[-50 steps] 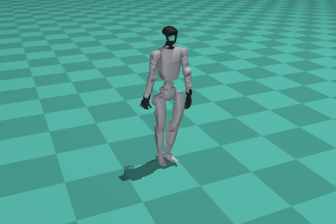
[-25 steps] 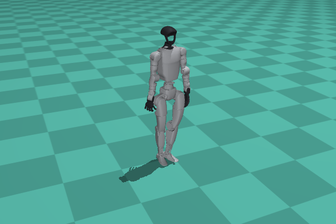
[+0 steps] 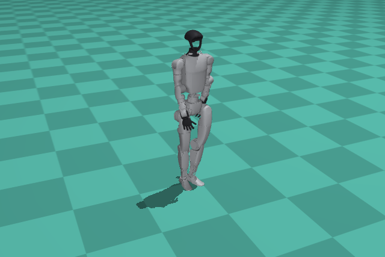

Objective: In place motions

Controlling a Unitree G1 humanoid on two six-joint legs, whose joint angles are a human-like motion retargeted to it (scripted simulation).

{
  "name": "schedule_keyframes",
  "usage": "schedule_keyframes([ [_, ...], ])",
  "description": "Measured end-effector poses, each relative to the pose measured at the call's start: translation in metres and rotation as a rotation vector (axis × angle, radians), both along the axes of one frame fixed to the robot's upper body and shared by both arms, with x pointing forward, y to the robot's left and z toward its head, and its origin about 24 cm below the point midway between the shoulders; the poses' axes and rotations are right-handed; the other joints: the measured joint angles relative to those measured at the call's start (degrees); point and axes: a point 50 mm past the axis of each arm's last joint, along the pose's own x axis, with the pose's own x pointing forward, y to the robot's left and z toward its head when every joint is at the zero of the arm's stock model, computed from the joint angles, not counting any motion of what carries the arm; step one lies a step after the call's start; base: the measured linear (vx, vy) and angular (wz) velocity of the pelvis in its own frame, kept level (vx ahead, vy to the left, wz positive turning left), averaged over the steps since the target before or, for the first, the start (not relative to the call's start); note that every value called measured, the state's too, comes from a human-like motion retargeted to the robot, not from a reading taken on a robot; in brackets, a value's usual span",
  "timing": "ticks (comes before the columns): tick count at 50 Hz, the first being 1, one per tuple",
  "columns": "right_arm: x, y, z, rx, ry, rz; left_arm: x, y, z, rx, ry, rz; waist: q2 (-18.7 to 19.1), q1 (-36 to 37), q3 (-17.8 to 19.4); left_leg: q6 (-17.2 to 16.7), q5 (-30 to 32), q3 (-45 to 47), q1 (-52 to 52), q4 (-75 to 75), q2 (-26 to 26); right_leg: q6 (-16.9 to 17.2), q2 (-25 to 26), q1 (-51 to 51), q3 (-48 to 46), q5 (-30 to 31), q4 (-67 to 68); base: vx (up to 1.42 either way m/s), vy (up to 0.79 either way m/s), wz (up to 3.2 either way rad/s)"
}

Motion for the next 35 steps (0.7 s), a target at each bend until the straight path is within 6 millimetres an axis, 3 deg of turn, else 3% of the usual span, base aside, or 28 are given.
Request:
schedule_keyframes([
  [2,-0.026,-0.015,-0.006,-0.079,0.075,-0.013,0.031,0.000,-0.007,0.013,-0.073,-0.033,-0.1,5.4,0.2,0.7,0.0,6.1,-0.2,-0.5,0.6,-0.5,1.4,-0.8,5.8,0.8,0.4,-0.01,-0.05,-1.27],
  [3,-0.041,-0.024,-0.008,-0.124,0.119,-0.036,0.048,0.001,-0.009,0.018,-0.113,-0.060,0.0,1.4,-0.2,-0.3,-0.2,1.8,0.2,-0.5,0.6,-0.1,0.4,-0.6,1.5,0.3,0.1,0.00,0.00,0.00],
  [5,-0.073,-0.040,-0.009,-0.216,0.217,-0.063,0.082,0.003,-0.012,0.022,-0.200,-0.084,-0.4,8.1,0.3,1.8,0.7,9.9,-2.7,0.8,0.7,-0.6,1.9,-1.1,8.8,1.1,0.7,-0.01,-0.05,-1.51],
  [7,-0.105,-0.058,-0.006,-0.298,0.333,-0.129,0.119,0.005,-0.013,0.017,-0.295,-0.137,0.0,4.6,0.0,1.1,0.3,6.2,-1.7,0.2,0.7,-0.5,1.6,-1.2,5.3,0.8,0.4,-0.04,-0.03,1.02],
  [8,-0.121,-0.066,-0.004,-0.334,0.392,-0.167,0.137,0.006,-0.012,0.017,-0.347,-0.168,0.0,-1.1,-0.4,-1.1,0.0,0.4,-1.0,0.4,1.4,0.0,0.0,-0.9,-0.2,0.3,0.0,-0.06,-0.02,2.35],
  [12,-0.174,-0.089,0.010,-0.432,0.570,-0.316,0.207,0.011,-0.002,0.021,-0.563,-0.259,0.4,0.5,-0.1,0.1,0.5,3.0,-1.7,0.1,1.3,-0.3,1.0,-1.4,1.7,0.5,0.0,-0.05,-0.02,-0.17],
  [16,-0.207,-0.100,0.021,-0.492,0.634,-0.469,0.259,0.010,0.014,0.052,-0.730,-0.346,0.6,-0.1,-0.2,0.1,0.7,2.7,-2.3,0.2,1.5,-0.4,1.0,-1.6,0.8,0.4,-0.1,0.00,0.00,0.00],
  [20,-0.224,-0.101,0.025,-0.518,0.637,-0.560,0.287,0.008,0.025,0.082,-0.824,-0.408,0.9,-0.3,-0.2,0.0,1.0,2.0,-2.6,0.4,1.5,-0.4,0.9,-1.4,-0.3,0.2,-0.3,-0.01,0.01,0.10],
  [23,-0.227,-0.096,0.025,-0.500,0.644,-0.577,0.289,0.004,0.026,0.078,-0.842,-0.442,1.1,0.1,-0.1,0.0,1.2,1.1,-2.8,0.5,1.3,-0.5,0.8,-1.1,-1.1,0.1,-0.5,0.00,0.04,0.26],
  [27,-0.214,-0.086,0.019,-0.444,0.636,-0.546,0.268,0.000,0.017,0.044,-0.784,-0.468,1.2,1.2,-0.2,0.1,1.6,-0.2,-2.9,0.7,0.8,-0.5,0.5,-0.6,-2.3,-0.2,-0.7,0.02,0.06,0.33],
  [30,-0.188,-0.078,0.010,-0.388,0.576,-0.486,0.233,0.000,0.004,0.010,-0.674,-0.461,1.2,2.0,-0.2,0.1,1.9,-1.3,-2.9,0.7,0.2,-0.5,0.2,-0.2,-3.0,-0.3,-0.8,0.03,0.07,0.36],
  [35,-0.115,-0.059,-0.005,-0.252,0.389,-0.332,0.143,0.007,-0.012,-0.025,-0.393,-0.362,1.2,1.2,-0.3,0.3,2.2,-3.9,-2.9,1.0,-1.0,-0.8,0.0,0.0,-4.9,-0.4,-0.9,0.04,0.06,0.47],
])
